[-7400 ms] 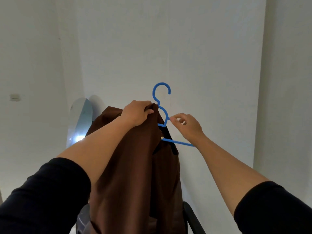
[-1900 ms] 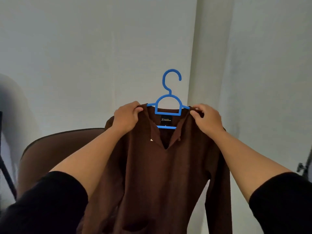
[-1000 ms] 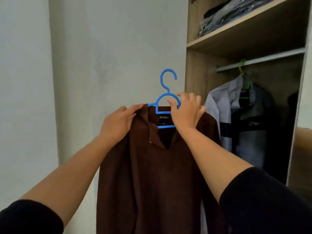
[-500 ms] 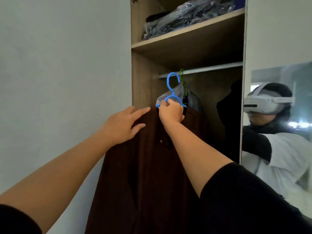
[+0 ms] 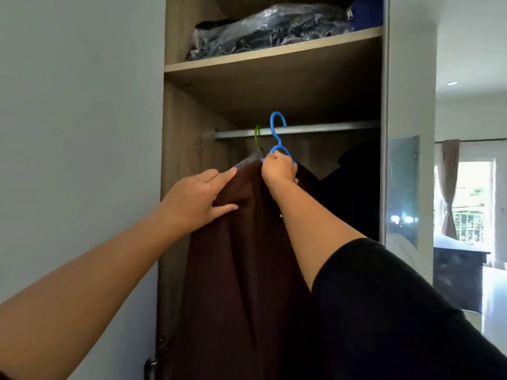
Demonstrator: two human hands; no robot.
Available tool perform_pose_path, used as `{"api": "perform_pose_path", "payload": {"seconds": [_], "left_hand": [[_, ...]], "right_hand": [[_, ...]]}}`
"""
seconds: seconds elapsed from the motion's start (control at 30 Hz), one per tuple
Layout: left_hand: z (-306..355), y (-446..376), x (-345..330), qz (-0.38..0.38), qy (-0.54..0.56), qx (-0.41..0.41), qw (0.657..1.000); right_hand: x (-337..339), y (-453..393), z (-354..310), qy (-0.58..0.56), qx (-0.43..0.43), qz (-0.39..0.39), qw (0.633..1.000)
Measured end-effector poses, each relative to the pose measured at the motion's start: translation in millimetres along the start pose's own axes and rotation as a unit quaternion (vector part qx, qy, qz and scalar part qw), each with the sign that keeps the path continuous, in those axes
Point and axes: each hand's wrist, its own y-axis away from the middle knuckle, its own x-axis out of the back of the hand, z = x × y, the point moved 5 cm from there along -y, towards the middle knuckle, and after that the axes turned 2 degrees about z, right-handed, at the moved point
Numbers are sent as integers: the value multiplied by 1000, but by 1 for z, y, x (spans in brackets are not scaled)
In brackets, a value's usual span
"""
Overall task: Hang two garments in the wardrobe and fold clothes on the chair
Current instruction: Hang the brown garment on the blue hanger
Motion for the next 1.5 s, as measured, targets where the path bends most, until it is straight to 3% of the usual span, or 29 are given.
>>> {"api": "perform_pose_path", "payload": {"seconds": [0.43,0.6,0.73,0.83,0.97,1.13,1.5], "left_hand": [[-30,-84,-81,79,31,-15,996],[-31,-100,-108,61,39,-3,997],[-26,-109,-130,6,59,19,998],[-23,-99,-141,15,80,9,997],[-26,-76,-149,16,83,30,996],[-27,-41,-134,-45,102,103,988],[-21,78,-9,-101,-40,214,971]], "right_hand": [[-30,-121,10,-84,-6,17,996],[-40,-145,26,-102,-2,11,995],[-41,-161,44,-81,-14,16,996],[-42,-163,54,-61,-2,16,998],[-44,-150,59,-13,27,7,1000],[-34,-113,58,18,49,10,999],[-15,61,41,93,162,11,982]]}}
